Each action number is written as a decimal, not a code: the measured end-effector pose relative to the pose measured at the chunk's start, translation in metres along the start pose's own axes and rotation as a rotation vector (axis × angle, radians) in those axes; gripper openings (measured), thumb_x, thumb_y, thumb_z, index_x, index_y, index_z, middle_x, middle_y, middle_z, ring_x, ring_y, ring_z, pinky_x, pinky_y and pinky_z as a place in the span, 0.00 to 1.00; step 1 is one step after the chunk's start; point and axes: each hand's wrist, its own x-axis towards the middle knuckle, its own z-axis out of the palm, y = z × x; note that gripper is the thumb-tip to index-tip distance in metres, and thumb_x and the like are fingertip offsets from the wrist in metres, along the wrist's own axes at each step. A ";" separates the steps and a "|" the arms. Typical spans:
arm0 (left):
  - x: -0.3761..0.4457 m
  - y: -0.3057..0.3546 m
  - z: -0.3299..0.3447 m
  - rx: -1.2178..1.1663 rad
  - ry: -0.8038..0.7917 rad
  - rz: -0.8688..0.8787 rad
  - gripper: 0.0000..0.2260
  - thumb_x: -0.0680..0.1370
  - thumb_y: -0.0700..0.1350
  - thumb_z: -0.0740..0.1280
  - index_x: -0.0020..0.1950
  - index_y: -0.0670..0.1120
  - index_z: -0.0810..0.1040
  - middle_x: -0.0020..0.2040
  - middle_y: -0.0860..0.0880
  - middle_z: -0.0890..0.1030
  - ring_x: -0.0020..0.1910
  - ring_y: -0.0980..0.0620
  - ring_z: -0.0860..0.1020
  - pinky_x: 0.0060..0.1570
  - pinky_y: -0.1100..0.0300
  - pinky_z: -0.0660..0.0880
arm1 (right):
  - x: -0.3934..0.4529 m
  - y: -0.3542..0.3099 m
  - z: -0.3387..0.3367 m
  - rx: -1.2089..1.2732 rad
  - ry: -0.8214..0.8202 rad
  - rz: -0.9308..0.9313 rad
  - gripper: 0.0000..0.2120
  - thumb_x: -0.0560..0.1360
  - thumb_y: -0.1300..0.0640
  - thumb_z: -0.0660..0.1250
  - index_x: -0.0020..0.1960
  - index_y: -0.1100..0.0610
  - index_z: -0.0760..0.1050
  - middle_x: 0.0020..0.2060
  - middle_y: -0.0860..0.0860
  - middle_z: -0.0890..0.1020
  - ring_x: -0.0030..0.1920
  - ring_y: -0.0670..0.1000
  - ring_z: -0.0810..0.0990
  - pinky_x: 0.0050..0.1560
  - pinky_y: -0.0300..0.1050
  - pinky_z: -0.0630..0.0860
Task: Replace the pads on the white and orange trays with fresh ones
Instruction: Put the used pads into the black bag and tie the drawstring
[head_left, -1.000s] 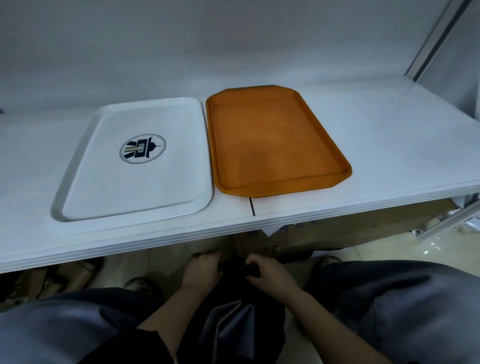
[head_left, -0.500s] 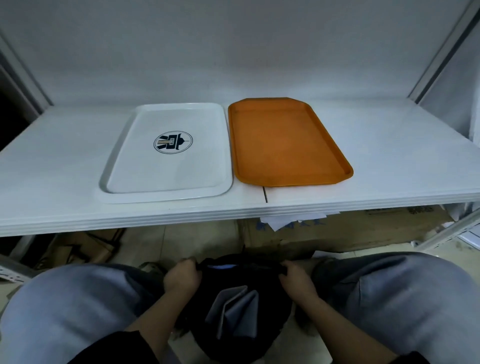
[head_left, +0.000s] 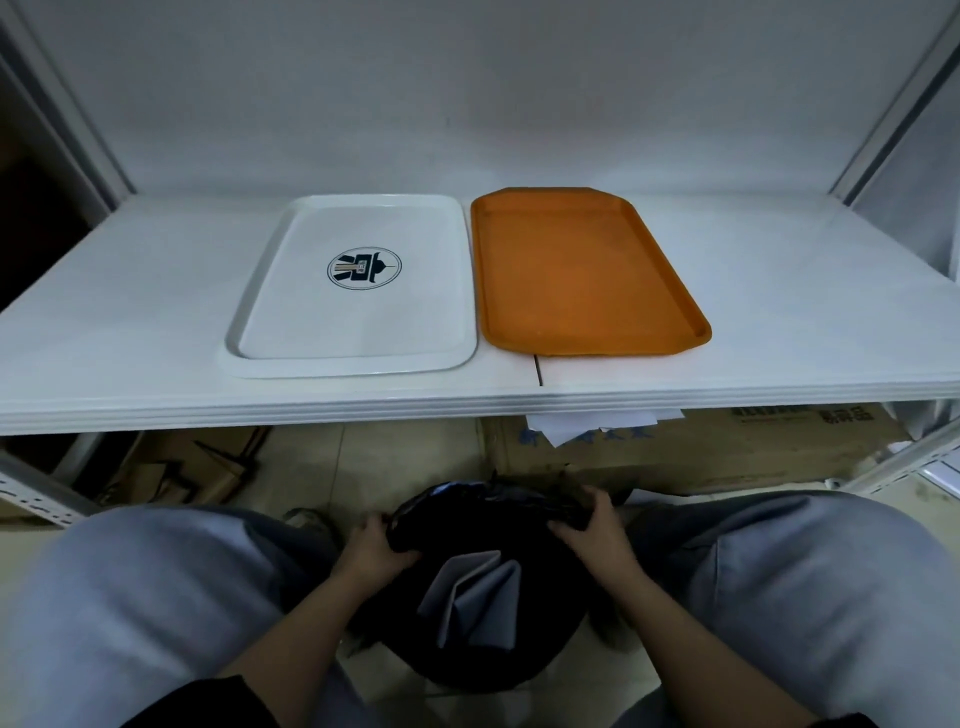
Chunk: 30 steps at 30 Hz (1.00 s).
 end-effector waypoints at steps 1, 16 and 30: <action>0.000 -0.007 0.002 0.010 -0.067 -0.034 0.30 0.71 0.49 0.73 0.68 0.40 0.66 0.65 0.41 0.73 0.64 0.42 0.73 0.59 0.55 0.71 | 0.002 0.005 0.001 -0.013 -0.076 0.048 0.36 0.71 0.60 0.73 0.72 0.60 0.58 0.63 0.55 0.72 0.64 0.55 0.72 0.60 0.45 0.71; -0.006 -0.013 -0.030 0.073 -0.028 -0.093 0.10 0.78 0.44 0.61 0.38 0.44 0.73 0.37 0.45 0.77 0.39 0.46 0.77 0.39 0.57 0.69 | 0.005 -0.010 -0.024 -0.491 -0.167 0.042 0.07 0.78 0.59 0.58 0.48 0.57 0.75 0.43 0.53 0.79 0.49 0.57 0.79 0.44 0.46 0.73; -0.034 0.002 -0.022 0.478 -0.258 -0.078 0.13 0.80 0.46 0.57 0.58 0.42 0.76 0.57 0.43 0.80 0.54 0.44 0.79 0.51 0.56 0.75 | -0.026 -0.017 -0.006 -0.635 -0.444 0.202 0.10 0.80 0.58 0.56 0.45 0.58 0.74 0.40 0.53 0.79 0.35 0.51 0.79 0.29 0.37 0.73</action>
